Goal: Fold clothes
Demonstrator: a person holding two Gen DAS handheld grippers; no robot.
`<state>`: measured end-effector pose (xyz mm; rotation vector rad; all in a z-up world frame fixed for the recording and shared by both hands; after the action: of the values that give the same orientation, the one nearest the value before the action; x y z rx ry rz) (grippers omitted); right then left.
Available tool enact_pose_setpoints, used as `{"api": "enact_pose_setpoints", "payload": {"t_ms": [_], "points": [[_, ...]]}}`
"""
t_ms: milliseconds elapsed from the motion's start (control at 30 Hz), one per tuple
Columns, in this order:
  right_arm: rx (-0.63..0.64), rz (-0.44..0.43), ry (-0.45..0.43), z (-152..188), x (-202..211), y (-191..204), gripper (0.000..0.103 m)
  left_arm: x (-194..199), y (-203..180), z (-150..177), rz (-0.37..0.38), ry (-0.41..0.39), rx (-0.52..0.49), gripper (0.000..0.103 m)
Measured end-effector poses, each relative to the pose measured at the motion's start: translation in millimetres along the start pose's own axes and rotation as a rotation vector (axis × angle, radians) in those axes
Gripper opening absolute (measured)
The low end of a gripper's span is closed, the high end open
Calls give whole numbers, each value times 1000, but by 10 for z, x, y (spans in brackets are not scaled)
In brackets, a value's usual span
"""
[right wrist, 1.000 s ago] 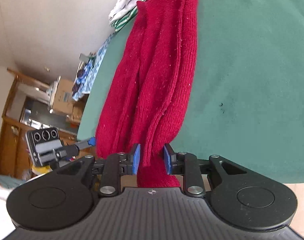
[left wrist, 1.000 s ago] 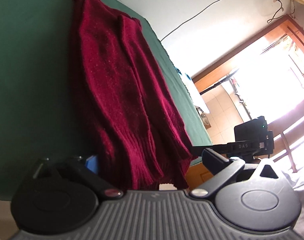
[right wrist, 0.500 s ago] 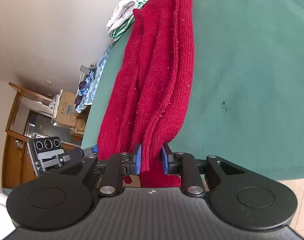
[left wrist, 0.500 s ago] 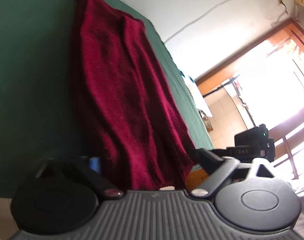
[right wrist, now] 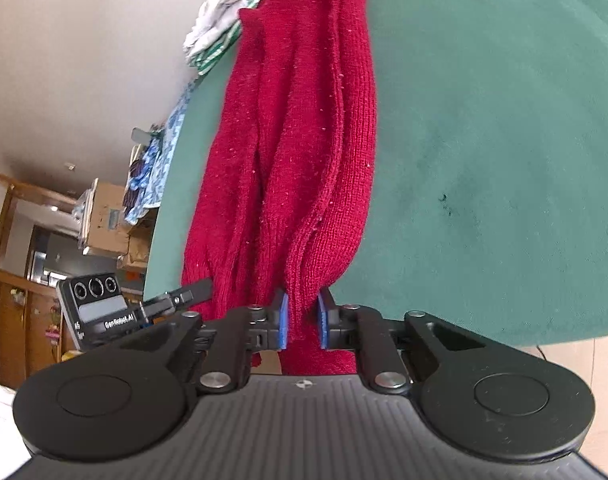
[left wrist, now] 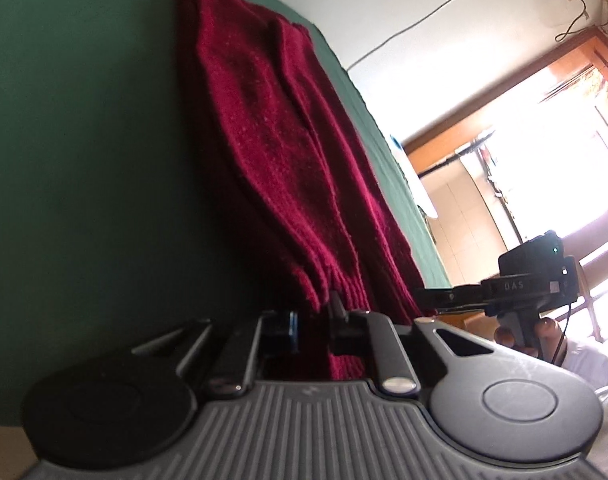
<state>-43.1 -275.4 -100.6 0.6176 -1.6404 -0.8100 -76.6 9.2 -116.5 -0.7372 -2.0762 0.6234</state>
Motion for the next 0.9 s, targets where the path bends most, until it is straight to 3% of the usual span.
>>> {"api": "enact_pose_setpoints", "payload": {"t_ms": [200,367,467,567,700,900], "points": [[-174,-81,9,-47,54,-54,15,143,-20,-191,29,58,65,8],[-278,-188,22,-180,101,-51,15,279,-26,-477,71,23,163,8],[-320,-248,26,-345,77,-67,16,302,48,-647,49,-8,226,8],[-354,-291,33,-533,38,-81,16,260,67,-790,7,-16,222,8],[-324,-288,46,-828,-45,-66,16,137,91,-964,-49,-15,217,8],[-334,-308,30,-1236,-152,-164,19,-5,302,-1146,-56,-33,327,9]]}}
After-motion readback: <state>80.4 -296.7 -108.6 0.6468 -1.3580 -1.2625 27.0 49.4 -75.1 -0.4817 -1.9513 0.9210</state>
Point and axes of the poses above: each gripper's, at about its wrist camera, not at the fingertips, and x roughly against the way its jaws point, y to its left, z to its underside, the point moved 3 cm from there along -x, roughly the way its jaws point, and after that the axes turned 8 degrees about -x, right-handed, at the moved point
